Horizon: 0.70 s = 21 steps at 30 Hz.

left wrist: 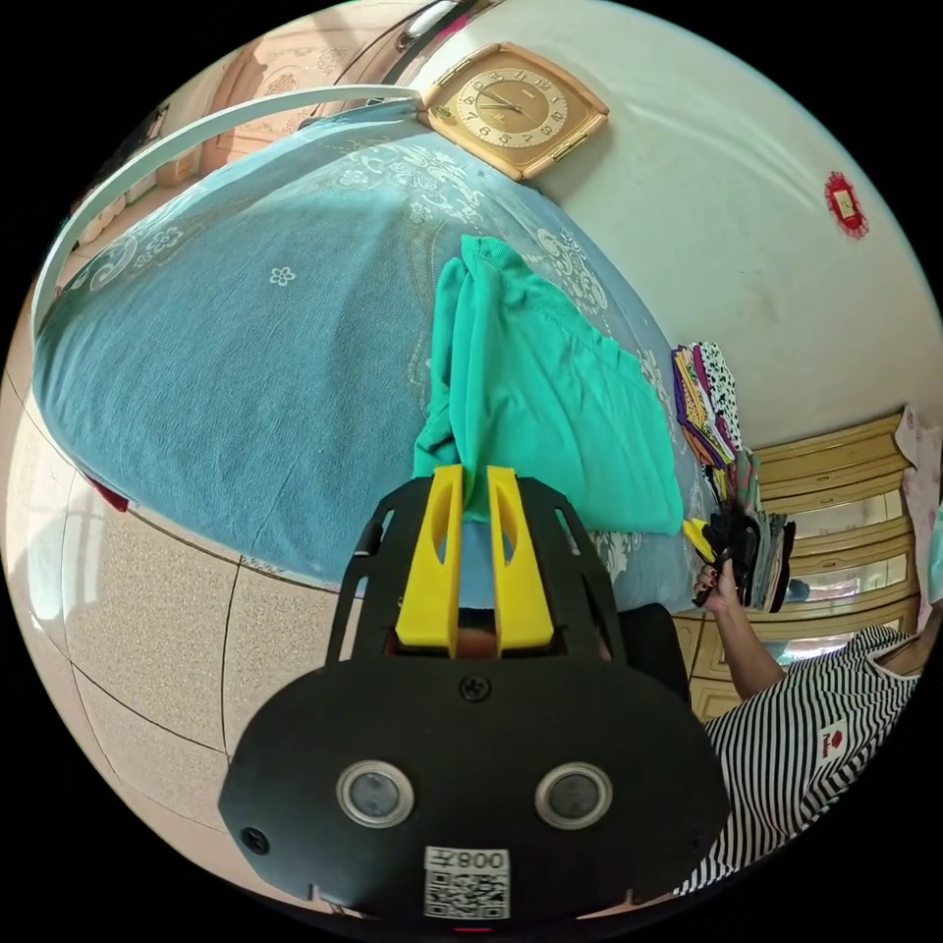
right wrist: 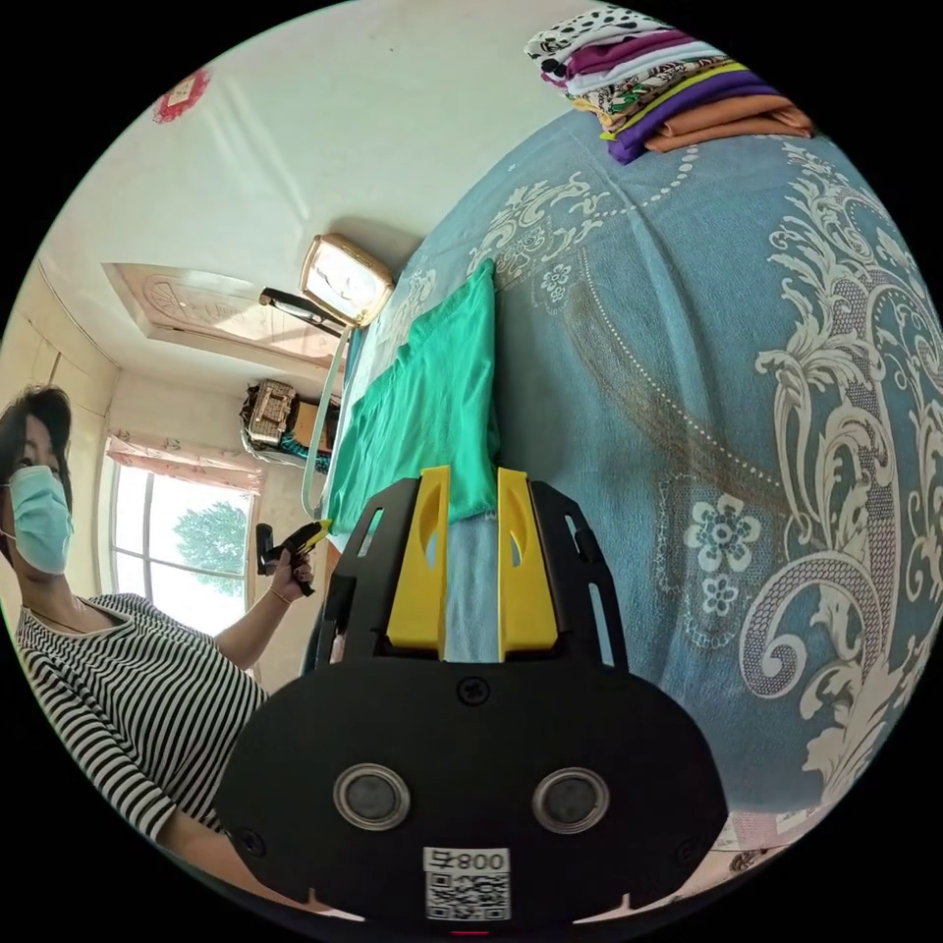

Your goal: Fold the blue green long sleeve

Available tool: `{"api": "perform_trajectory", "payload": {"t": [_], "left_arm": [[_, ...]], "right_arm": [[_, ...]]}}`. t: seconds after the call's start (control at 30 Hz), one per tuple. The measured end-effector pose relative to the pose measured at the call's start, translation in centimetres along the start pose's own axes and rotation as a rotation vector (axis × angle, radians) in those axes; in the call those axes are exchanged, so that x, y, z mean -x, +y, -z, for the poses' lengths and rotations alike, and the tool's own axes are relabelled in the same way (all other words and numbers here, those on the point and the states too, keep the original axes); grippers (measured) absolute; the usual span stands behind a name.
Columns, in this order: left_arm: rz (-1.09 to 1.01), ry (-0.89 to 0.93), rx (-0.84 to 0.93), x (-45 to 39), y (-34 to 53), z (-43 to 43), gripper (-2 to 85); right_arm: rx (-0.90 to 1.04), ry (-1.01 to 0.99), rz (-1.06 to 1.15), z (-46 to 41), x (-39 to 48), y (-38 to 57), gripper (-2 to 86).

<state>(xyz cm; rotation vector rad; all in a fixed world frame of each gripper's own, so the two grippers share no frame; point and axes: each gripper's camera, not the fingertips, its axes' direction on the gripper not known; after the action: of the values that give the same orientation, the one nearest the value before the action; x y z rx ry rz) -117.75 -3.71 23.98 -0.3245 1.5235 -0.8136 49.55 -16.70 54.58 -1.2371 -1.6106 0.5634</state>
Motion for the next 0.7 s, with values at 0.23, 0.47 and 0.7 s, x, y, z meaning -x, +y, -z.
{"api": "perform_trajectory", "payload": {"t": [0.23, 0.47, 0.7], "left_arm": [[0.071, 0.04, 0.039, -1.5, 1.8, 2.2, 1.7], [0.084, 0.062, 0.031, -3.9, 3.4, 9.0, 0.8], [0.015, 0.021, 0.04, -8.6, 6.2, 13.8, 0.7]], "right_arm": [[0.081, 0.007, -0.005, 0.2, -0.7, 0.1, 7.1], [0.144, -0.03, 0.013, 2.8, -0.2, -0.3, 2.6], [0.184, -0.068, 0.057, 6.3, 1.4, -0.6, 1.8]]}}
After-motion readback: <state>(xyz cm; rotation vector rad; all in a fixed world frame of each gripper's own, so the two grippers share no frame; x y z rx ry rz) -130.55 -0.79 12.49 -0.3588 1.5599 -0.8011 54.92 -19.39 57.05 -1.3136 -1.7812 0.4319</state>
